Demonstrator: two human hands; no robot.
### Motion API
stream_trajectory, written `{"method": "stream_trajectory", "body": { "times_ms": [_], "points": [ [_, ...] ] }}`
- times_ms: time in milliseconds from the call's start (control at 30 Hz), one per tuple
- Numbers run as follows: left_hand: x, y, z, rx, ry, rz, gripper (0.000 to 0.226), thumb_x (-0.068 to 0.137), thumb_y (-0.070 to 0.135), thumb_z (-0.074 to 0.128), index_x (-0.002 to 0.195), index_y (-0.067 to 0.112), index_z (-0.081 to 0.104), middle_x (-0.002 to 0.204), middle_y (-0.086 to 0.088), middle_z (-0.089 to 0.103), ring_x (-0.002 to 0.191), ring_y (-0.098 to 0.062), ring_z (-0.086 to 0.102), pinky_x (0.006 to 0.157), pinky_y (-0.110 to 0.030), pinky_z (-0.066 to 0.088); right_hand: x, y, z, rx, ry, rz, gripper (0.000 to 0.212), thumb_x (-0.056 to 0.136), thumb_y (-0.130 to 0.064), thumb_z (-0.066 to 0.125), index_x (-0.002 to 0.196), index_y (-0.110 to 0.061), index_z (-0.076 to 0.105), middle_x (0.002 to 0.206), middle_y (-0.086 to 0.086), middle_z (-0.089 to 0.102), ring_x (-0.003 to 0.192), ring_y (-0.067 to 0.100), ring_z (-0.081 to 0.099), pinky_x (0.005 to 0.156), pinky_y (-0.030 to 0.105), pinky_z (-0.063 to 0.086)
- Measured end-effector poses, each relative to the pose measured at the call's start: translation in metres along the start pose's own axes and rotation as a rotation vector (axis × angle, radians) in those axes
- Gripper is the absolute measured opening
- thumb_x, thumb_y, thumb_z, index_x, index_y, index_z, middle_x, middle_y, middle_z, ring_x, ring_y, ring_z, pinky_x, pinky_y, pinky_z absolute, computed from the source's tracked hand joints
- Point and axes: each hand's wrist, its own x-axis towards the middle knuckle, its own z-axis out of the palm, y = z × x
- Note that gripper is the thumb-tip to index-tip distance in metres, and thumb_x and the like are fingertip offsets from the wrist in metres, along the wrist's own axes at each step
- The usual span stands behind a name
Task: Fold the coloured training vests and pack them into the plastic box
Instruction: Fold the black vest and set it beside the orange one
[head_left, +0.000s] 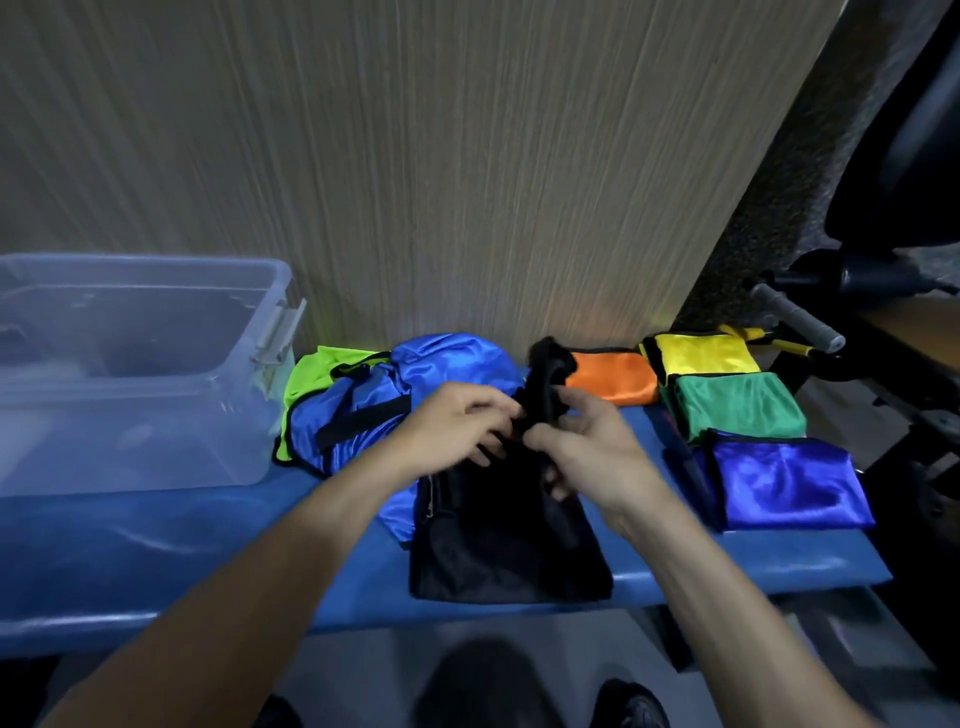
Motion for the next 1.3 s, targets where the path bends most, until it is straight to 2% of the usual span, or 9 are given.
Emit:
{"method": "stream_trajectory", "body": {
  "times_ms": [133, 367, 533, 633, 767, 900, 1067, 1167, 1300],
  "points": [
    [-0.016, -0.001, -0.028, -0.280, -0.104, -0.232, 0.021, 0.101, 0.015, 0.045, 0.089, 0.012, 0.063, 0.069, 0.003, 0.066, 0.056, -0.013, 0.060, 0.060, -0.034, 0.056, 0.008, 0.014, 0.057, -0.265, -0.089, -0.125, 0.050, 0.089, -0.009, 0.063, 0.131, -0.029, 0.044, 0.070, 0.002, 0.061, 0.044, 0.011, 0.057, 0.042, 0.030, 0.048],
    [-0.011, -0.032, -0.026, -0.061, 0.116, -0.317, 0.010, 0.097, 0.014, 0.053, 0.091, 0.016, 0.061, 0.082, -0.006, 0.068, 0.076, -0.022, 0.067, 0.056, -0.033, 0.054, 0.001, 0.040, 0.064, -0.495, -0.200, -0.286, 0.081, 0.088, -0.034, 0.073, 0.156, -0.018, 0.032, 0.074, -0.008, 0.068, 0.071, -0.001, 0.060, 0.067, 0.012, 0.042],
    [-0.006, -0.042, -0.023, 0.107, 0.184, -0.241, 0.015, 0.101, 0.017, 0.050, 0.102, 0.020, 0.064, 0.082, -0.010, 0.071, 0.071, -0.028, 0.067, 0.064, -0.042, 0.058, -0.011, 0.063, 0.022, -0.786, -0.243, -0.595, 0.059, 0.089, -0.055, 0.062, 0.141, -0.029, 0.055, 0.102, -0.014, 0.060, 0.090, 0.006, 0.055, 0.086, 0.030, 0.048],
    [-0.006, -0.045, -0.023, 0.216, 0.214, -0.192, 0.010, 0.102, 0.021, 0.053, 0.099, 0.019, 0.061, 0.085, -0.006, 0.069, 0.072, -0.025, 0.066, 0.057, -0.036, 0.055, -0.026, 0.083, 0.005, -1.037, -0.354, -0.633, 0.071, 0.088, -0.072, 0.050, 0.150, -0.039, 0.043, 0.147, -0.013, 0.040, 0.136, 0.016, 0.033, 0.110, 0.036, 0.033],
    [-0.008, -0.049, -0.025, 0.482, 0.277, -0.142, 0.021, 0.101, 0.028, 0.058, 0.120, 0.018, 0.056, 0.109, -0.013, 0.066, 0.105, -0.031, 0.061, 0.090, -0.041, 0.053, -0.042, 0.113, 0.002, -1.222, -0.425, -0.637, 0.088, 0.090, -0.080, 0.038, 0.160, -0.043, 0.001, 0.168, -0.014, -0.011, 0.154, 0.017, -0.020, 0.124, 0.042, -0.004],
    [-0.020, -0.047, -0.026, 0.492, 0.221, -0.087, 0.063, 0.094, 0.018, 0.068, 0.149, 0.024, 0.039, 0.116, -0.005, 0.065, 0.108, -0.026, 0.063, 0.097, -0.041, 0.052, -0.040, 0.127, 0.006, -1.243, -0.327, -0.720, 0.084, 0.096, -0.072, 0.039, 0.162, -0.035, 0.003, 0.170, -0.007, -0.004, 0.156, 0.024, -0.009, 0.124, 0.047, 0.000],
    [-0.043, -0.043, -0.018, 0.887, 0.366, 0.265, 0.053, 0.092, 0.016, 0.067, 0.141, 0.024, 0.047, 0.127, 0.002, 0.054, 0.112, -0.022, 0.053, 0.091, -0.044, 0.053, -0.039, 0.132, 0.010, -1.297, -0.253, -0.808, 0.090, 0.090, -0.063, 0.051, 0.162, -0.027, 0.012, 0.169, 0.002, 0.014, 0.155, 0.031, 0.013, 0.121, 0.047, 0.010],
    [-0.064, -0.037, 0.000, 0.911, 0.162, 0.575, 0.013, 0.093, 0.030, 0.063, 0.104, 0.023, 0.060, 0.111, 0.008, 0.051, 0.103, -0.016, 0.049, 0.083, -0.041, 0.051, -0.036, 0.134, 0.009, -1.305, -0.251, -0.807, 0.089, 0.087, -0.060, 0.054, 0.161, -0.023, 0.021, 0.166, 0.006, 0.023, 0.154, 0.032, 0.017, 0.120, 0.048, 0.014],
    [-0.087, -0.049, 0.011, 1.004, -0.184, 0.453, 0.032, 0.094, 0.058, 0.053, 0.100, 0.027, 0.055, 0.113, 0.012, 0.044, 0.106, -0.010, 0.048, 0.086, -0.038, 0.050, -0.035, 0.140, 0.003, -1.291, -0.288, -0.811, 0.080, 0.087, -0.053, 0.057, 0.156, -0.022, 0.032, 0.167, 0.005, 0.021, 0.156, 0.028, 0.012, 0.123, 0.045, 0.013]
  ]
}}
